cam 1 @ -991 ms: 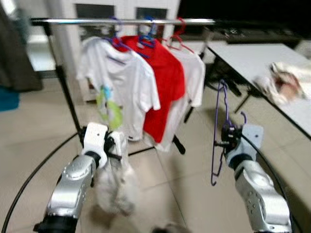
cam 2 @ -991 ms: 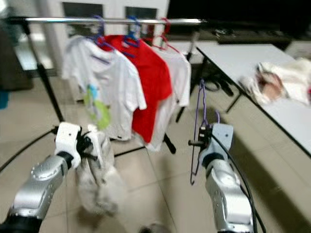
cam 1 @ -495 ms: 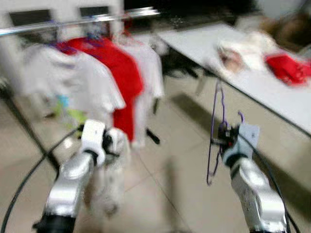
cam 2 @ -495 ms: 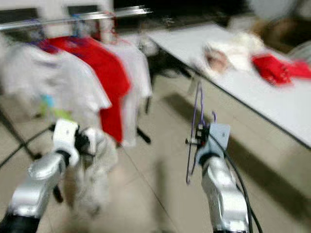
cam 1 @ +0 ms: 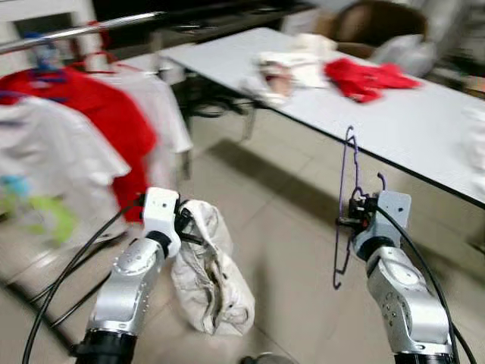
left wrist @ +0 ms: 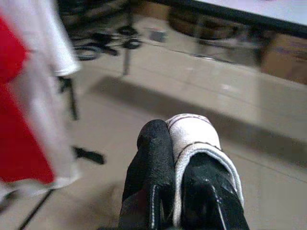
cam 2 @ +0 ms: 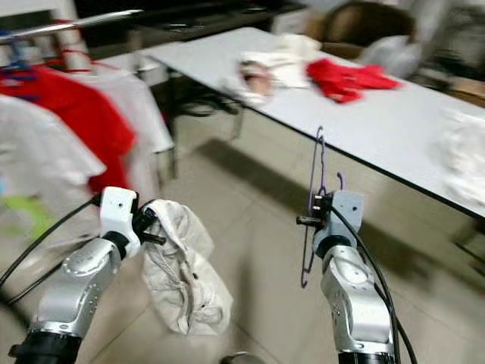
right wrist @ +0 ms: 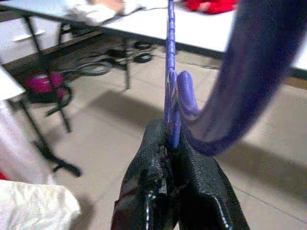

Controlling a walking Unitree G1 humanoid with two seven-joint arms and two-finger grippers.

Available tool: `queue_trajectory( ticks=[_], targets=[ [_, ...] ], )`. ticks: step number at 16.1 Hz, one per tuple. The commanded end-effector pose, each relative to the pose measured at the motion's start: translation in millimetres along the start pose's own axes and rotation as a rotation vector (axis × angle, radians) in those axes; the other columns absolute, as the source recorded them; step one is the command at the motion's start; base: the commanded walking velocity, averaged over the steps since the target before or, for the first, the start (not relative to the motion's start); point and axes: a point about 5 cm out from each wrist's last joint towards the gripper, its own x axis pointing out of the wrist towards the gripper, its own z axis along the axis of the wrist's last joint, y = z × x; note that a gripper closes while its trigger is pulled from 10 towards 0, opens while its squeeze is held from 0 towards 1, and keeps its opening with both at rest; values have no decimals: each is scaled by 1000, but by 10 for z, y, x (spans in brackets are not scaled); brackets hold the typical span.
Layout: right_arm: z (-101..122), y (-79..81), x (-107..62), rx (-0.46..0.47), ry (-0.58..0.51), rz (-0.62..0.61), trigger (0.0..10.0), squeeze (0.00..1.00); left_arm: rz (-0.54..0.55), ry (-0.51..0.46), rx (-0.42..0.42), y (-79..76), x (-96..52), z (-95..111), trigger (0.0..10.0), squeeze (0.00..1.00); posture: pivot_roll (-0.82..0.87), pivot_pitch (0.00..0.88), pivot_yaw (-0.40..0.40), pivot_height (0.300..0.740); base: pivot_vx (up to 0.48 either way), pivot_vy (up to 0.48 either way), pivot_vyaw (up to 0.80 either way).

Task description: Hang hanger

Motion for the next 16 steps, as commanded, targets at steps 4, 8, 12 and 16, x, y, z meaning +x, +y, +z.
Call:
queue_trajectory(
  ticks=[4,8,12,16],
  targets=[
    [11,-12,-13,-12,-3,-9,10000,0,-6,-68,35,-11,6,190,10000,0,-162,0,-71,740,0,-136,-775],
    [15,-11,-14,-11,-10,-17,10000,0,-20,-68,49,-25,18,205,10000,0,-163,0,-66,740,0,-443,-775],
    [50,12,-16,-5,-31,4,10000,0,-26,-107,7,-42,27,271,10000,0,-161,0,-63,740,0,-240,-706],
    [116,69,-22,-31,-66,74,10000,0,-43,-163,16,-60,46,351,10000,0,-162,0,-62,740,0,0,0]
  ],
)
